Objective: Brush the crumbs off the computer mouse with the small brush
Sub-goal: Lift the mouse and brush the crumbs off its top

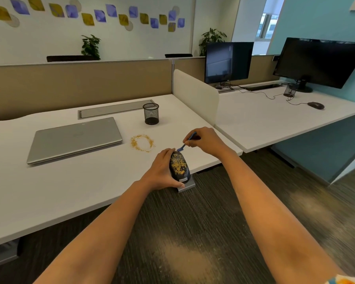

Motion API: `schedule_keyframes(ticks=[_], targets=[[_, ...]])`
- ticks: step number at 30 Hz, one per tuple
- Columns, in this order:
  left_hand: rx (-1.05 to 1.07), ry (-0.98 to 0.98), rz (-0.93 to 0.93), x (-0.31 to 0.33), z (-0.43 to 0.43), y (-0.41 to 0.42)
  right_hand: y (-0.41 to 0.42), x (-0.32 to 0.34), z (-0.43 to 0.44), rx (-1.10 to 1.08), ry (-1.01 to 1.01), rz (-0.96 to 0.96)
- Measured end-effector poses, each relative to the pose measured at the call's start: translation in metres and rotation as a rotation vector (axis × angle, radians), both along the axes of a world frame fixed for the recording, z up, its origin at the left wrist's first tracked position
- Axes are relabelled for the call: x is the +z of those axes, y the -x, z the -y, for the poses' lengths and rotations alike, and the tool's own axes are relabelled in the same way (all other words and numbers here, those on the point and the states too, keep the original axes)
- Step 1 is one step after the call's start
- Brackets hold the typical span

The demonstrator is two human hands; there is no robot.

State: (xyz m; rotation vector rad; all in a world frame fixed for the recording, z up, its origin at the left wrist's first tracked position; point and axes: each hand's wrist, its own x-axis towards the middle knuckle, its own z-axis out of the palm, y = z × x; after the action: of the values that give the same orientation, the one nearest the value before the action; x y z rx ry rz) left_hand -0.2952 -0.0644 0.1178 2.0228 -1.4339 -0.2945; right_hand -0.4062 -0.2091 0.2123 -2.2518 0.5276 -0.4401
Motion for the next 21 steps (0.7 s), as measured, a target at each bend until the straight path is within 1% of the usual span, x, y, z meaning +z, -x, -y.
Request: schedule_keyframes(ticks=[4, 9, 17, 21], targets=[[0.005, -0.013, 0.024, -0.004, -0.001, -0.001, 0.005, 0.009, 0.005, 0.051, -0.013, -0.083], [0.007, -0.015, 0.020, -0.005, 0.000, 0.002, 0.002, 0.005, 0.003, -0.014, -0.001, 0.031], [0.036, 0.025, 0.029, 0.001, 0.000, -0.001, 0.010, -0.004, 0.003, 0.014, -0.025, 0.016], [0.061, 0.013, 0.038, -0.002, -0.002, -0.006, 0.021, -0.003, 0.006, 0.074, -0.027, -0.041]])
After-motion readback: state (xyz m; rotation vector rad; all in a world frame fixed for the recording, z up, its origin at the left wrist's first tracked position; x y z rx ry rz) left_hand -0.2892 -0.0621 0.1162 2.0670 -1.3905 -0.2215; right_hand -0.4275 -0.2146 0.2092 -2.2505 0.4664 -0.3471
